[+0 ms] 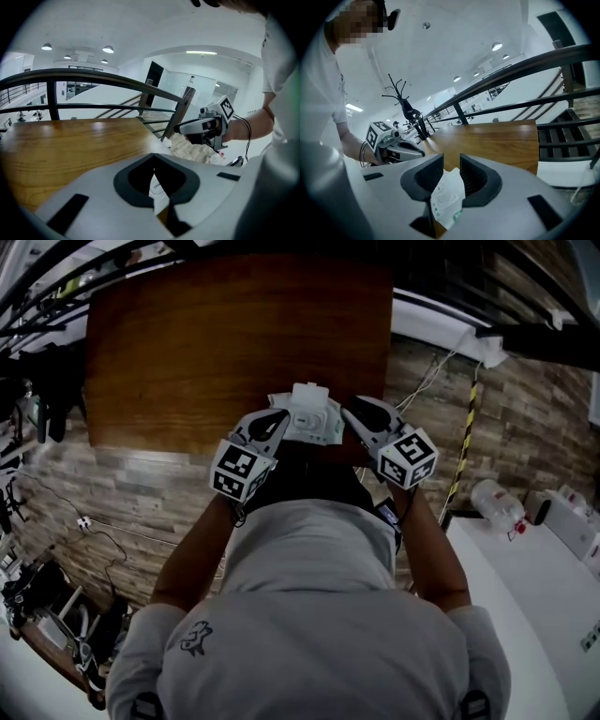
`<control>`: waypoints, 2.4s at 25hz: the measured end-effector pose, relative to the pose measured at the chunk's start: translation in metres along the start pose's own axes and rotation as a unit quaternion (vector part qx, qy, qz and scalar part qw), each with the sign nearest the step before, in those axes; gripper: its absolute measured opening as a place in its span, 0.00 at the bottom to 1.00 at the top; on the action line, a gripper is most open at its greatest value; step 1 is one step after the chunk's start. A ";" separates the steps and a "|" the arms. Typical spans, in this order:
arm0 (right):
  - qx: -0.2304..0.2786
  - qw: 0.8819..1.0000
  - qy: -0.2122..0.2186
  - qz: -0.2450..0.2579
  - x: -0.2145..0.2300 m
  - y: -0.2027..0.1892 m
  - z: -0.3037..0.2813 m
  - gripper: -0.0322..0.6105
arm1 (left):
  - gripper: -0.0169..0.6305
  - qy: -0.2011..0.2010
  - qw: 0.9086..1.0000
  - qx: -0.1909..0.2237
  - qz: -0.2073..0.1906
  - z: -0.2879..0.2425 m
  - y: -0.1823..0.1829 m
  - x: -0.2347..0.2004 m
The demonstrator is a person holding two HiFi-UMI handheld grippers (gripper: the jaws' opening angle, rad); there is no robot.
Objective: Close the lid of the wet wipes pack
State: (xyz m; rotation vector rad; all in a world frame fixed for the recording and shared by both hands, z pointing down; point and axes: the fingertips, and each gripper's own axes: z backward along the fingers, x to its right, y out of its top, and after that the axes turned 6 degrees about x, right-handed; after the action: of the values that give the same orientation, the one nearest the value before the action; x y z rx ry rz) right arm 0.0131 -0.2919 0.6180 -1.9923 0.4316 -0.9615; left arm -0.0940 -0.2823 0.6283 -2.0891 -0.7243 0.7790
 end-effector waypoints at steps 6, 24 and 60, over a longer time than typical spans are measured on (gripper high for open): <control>-0.035 0.999 0.027 -0.015 0.008 -0.026 -0.012 0.26 | 0.04 0.004 0.999 -0.039 0.003 -0.010 -0.032 -0.013; -0.116 0.991 0.061 -0.040 0.039 -0.082 -0.054 0.31 | 0.04 0.006 0.995 -0.100 0.023 -0.032 -0.082 -0.037; -0.125 0.985 0.097 -0.064 0.024 -0.082 -0.065 0.31 | 0.04 0.001 0.989 -0.140 0.041 -0.044 -0.112 -0.037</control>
State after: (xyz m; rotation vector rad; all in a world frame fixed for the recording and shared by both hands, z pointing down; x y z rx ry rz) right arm -0.0254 -0.2957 0.7186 -2.1801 0.5591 -1.2394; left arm -0.1121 -0.2686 0.7526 -2.3846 -0.7883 0.7561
